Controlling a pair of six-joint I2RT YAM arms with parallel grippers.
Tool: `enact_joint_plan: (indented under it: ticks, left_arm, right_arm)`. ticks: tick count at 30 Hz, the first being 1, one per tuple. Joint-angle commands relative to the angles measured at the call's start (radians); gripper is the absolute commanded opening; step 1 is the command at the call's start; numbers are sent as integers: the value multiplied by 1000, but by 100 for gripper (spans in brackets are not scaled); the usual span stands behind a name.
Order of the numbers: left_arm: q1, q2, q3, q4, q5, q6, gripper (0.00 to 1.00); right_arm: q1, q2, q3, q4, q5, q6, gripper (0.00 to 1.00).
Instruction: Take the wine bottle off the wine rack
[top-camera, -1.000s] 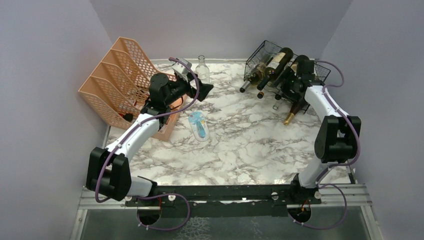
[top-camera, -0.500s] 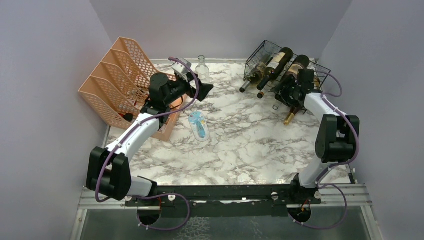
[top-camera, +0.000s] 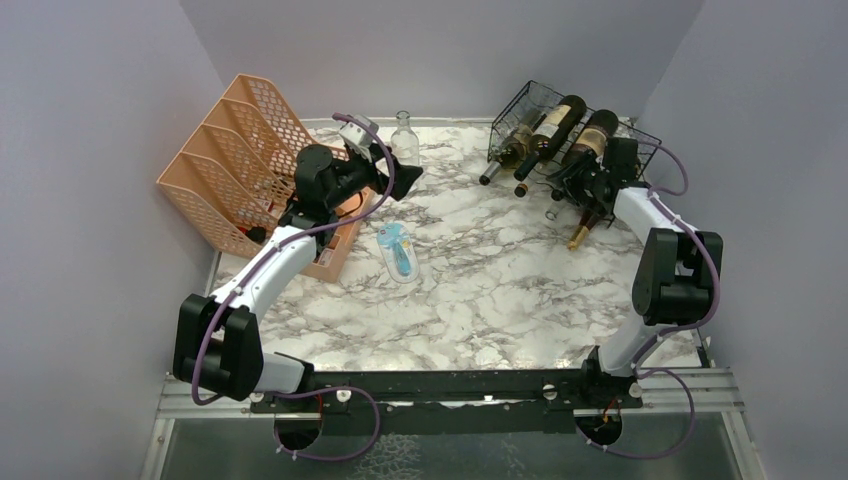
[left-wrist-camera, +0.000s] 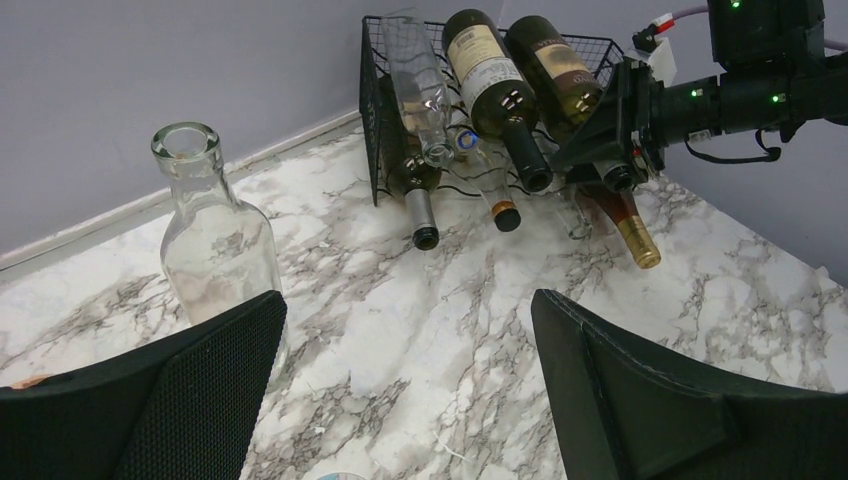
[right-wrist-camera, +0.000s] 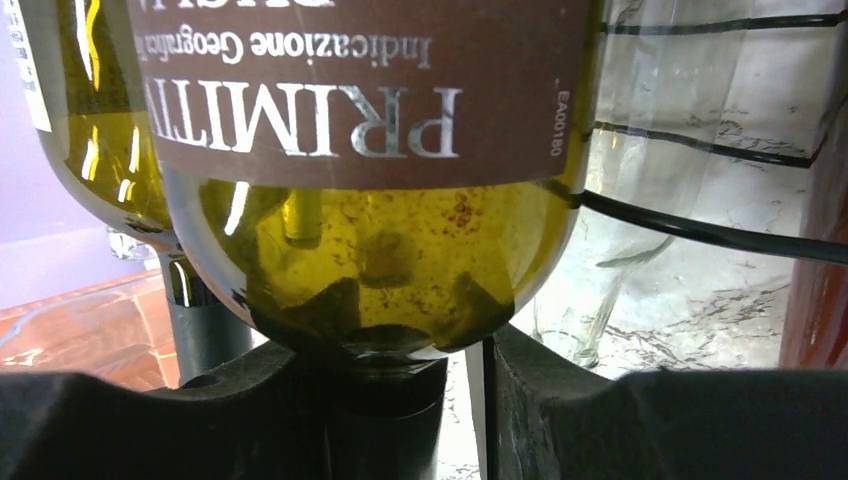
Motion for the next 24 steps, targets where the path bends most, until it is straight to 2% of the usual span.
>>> enact_joint_plan:
  ticks: [1,7,16,21,24]
  left_arm:
    - [17,-1,33,33,13,-10,100]
    - [22,12,33,33,17,-15,100]
    - [29,28,39,33,27,-24,100]
    - [28,31,40,33,31,-28,100]
    - [28,32,42,35,35,-33,100]
  right_arm:
    - [-23,0,16,43,-68,0,43]
    - [-33,-35,-11,78,-101,25,35]
    - [-52,-174,-71,129,-128,14,14]
    - [-70,-270,-106,91,-80,-4,1]
    - [-84,-318,-118,53,-77,-32,1]
